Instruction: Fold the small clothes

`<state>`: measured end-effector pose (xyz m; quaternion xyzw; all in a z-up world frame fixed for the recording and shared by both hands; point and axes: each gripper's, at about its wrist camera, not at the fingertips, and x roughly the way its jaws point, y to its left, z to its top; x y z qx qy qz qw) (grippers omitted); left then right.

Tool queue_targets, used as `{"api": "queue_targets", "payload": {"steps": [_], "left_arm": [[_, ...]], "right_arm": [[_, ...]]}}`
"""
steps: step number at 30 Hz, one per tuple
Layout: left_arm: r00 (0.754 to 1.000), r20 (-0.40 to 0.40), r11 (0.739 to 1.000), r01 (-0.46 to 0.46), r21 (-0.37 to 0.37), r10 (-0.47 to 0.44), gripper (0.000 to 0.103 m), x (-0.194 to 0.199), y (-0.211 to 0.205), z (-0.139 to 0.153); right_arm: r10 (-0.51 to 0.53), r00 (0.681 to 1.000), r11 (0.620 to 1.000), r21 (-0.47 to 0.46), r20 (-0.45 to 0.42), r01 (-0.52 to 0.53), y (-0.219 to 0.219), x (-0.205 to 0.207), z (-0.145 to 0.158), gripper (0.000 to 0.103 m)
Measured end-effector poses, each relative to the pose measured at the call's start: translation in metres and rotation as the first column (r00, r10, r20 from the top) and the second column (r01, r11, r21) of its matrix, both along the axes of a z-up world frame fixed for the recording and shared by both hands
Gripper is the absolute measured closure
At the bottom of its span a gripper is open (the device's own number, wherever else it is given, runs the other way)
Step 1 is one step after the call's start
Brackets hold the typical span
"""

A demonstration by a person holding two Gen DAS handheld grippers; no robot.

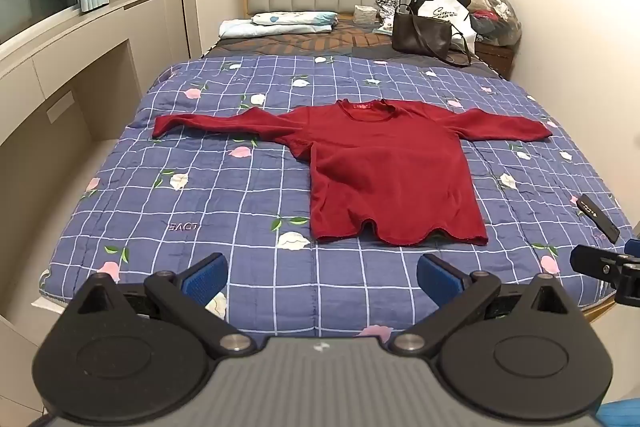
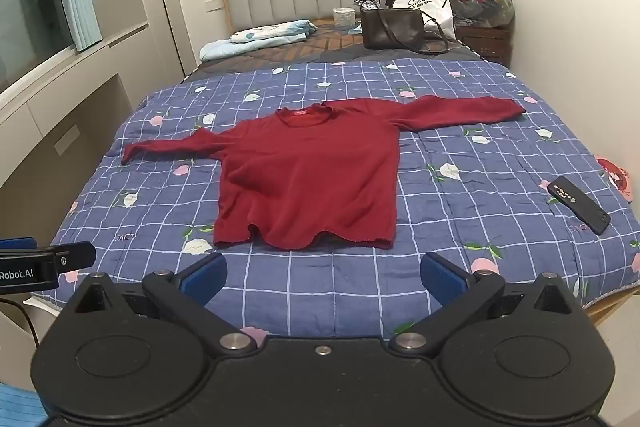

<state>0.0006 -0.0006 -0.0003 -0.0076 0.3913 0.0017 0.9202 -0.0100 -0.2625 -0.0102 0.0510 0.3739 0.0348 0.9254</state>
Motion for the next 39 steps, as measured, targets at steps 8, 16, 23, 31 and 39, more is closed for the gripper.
{"api": "queue_targets", "payload": {"steps": [8,16,23,31,39], "left_arm": [[1.0,-0.004,1.0,-0.003,-0.004,0.003,0.0,0.0,0.006,0.001],[1.0,-0.013,1.0,-0.009,-0.011,0.009,0.0,0.005,0.008,-0.001],[1.0,-0.014,1.0,-0.01,-0.013,0.01,0.0,0.005,0.008,-0.001],[1.0,-0.013,1.0,-0.01,-0.013,0.009,0.0,0.005,0.009,-0.002],[1.0,-0.014,1.0,-0.01,-0.013,0.009,0.0,0.005,0.009,-0.002]], "right_arm": [[0.002,1.0,1.0,-0.002,0.0,-0.002,0.002,0.001,0.001,0.0],[-0.001,1.0,1.0,-0.006,0.0,0.001,0.005,0.001,0.001,0.0],[-0.001,1.0,1.0,-0.008,-0.001,0.001,0.005,0.001,0.002,0.0],[-0.001,1.0,1.0,-0.008,-0.002,0.001,0.005,0.001,0.002,0.0],[0.0,1.0,1.0,-0.008,-0.002,0.0,0.005,0.0,0.003,0.0]]}}
